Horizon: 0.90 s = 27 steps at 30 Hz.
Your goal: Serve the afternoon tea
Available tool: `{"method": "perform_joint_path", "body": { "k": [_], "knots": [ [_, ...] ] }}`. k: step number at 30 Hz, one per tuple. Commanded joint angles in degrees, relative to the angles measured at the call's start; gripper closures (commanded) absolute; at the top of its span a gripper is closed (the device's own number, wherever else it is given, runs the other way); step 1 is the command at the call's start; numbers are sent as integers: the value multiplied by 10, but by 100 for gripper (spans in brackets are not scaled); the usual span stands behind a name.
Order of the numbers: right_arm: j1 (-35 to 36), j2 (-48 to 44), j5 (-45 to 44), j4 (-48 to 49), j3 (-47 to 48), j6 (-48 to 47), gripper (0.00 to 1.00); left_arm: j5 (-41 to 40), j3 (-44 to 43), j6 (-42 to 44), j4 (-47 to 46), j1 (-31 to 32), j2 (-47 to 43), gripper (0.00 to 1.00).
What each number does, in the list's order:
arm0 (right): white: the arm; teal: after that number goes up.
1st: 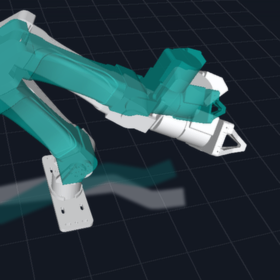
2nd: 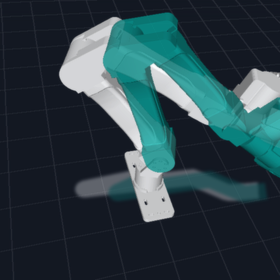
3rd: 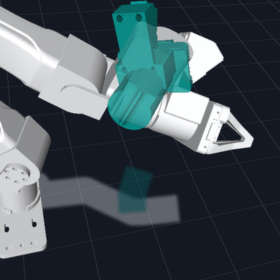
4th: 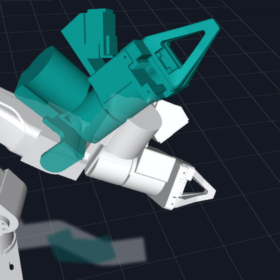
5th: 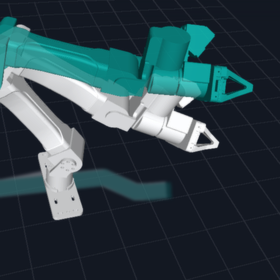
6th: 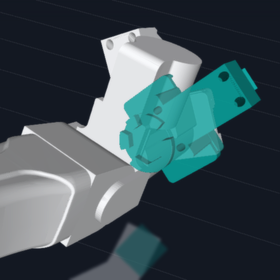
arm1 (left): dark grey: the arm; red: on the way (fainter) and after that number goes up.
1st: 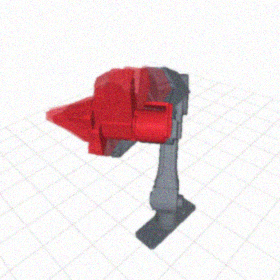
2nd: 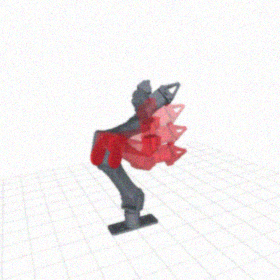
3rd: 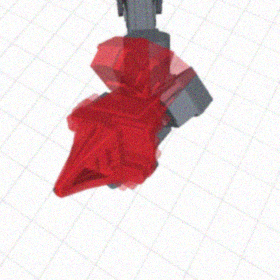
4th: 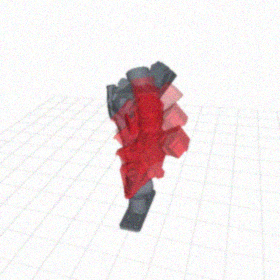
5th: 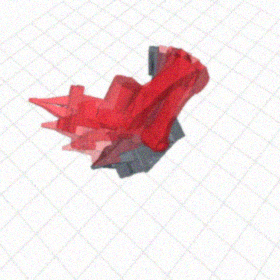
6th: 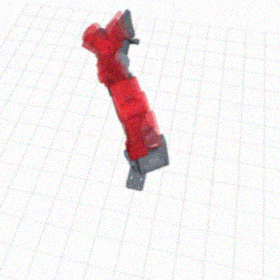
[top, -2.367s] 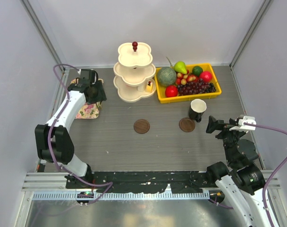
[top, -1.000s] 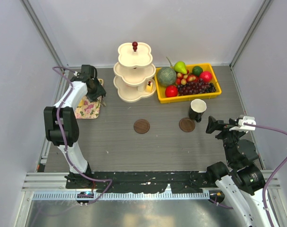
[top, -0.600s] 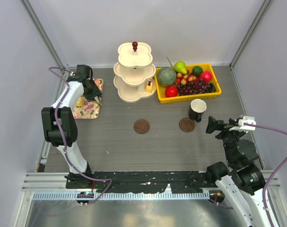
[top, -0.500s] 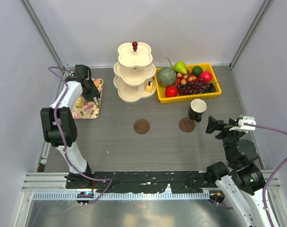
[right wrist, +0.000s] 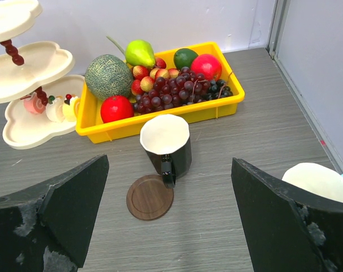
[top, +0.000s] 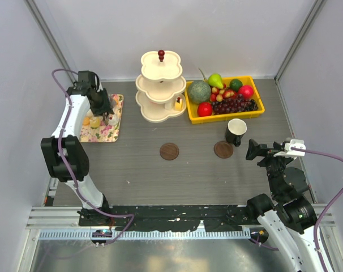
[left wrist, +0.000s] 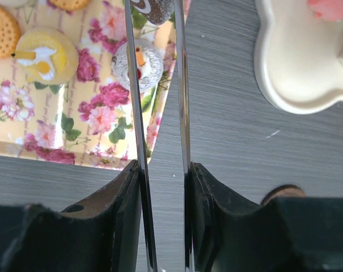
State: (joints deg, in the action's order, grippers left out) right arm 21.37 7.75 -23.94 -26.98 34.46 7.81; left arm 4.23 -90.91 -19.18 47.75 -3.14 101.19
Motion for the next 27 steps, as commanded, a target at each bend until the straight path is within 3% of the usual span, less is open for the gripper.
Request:
{"method": "perform_joint_path", "body": {
  "k": [1,8,17,22,27],
  "knots": [
    [0,4,3,28,3,-5,4,57,-26,69,14,-6,-29,78],
    [0,8,6,27,3,-5,4,139,-1,137,7,-6,-40,77],
    [0,12,8,30,2,-4,4,246,50,181,-118,22,-49,75],
    [0,12,3,29,1,-5,4,274,13,179,-159,26,6,75],
    [0,12,-1,27,1,-6,4,273,-46,177,-136,25,76,74]
  ]
}}
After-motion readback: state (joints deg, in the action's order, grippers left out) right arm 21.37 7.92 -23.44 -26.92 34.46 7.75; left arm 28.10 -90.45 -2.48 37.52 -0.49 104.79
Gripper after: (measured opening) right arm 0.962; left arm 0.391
